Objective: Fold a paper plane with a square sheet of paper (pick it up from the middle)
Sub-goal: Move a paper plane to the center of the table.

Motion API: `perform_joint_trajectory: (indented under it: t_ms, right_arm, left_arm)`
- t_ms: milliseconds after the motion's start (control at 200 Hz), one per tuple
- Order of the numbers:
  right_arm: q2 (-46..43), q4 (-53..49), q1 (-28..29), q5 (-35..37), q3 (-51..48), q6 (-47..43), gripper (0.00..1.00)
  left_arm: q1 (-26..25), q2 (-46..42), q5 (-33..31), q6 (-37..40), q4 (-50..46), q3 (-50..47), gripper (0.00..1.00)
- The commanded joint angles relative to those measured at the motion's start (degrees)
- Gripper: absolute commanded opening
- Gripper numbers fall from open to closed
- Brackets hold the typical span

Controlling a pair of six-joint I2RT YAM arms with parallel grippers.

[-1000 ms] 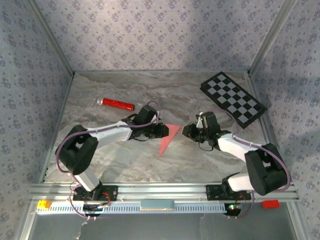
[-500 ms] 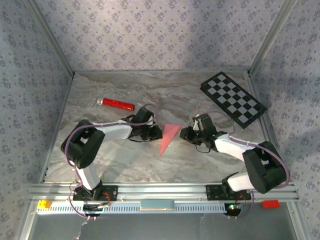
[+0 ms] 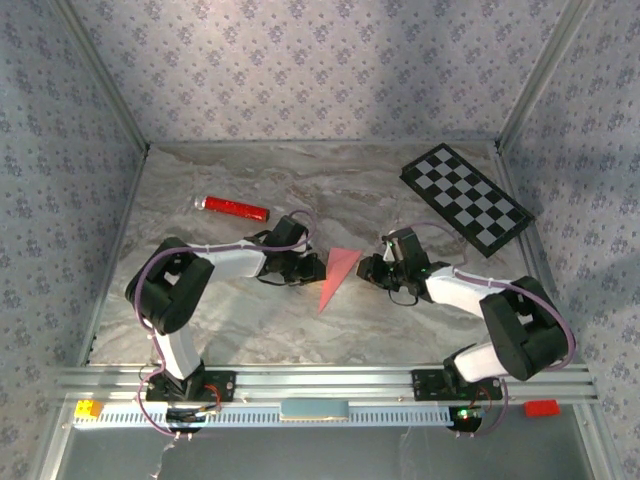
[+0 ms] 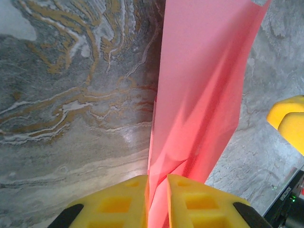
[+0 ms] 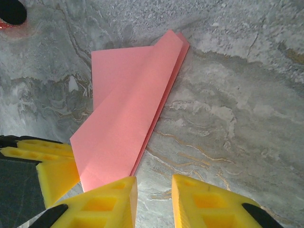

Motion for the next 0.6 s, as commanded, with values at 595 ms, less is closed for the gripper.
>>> perform_joint_trajectory:
  t_ms: [595]
  right_arm:
    - [3.64,1.27,1.8,-0.22,2.54,1.05,0.26]
  left_arm:
    - [-0.02,2.34,3.65,0.91,1.0,-1.58,0.18]
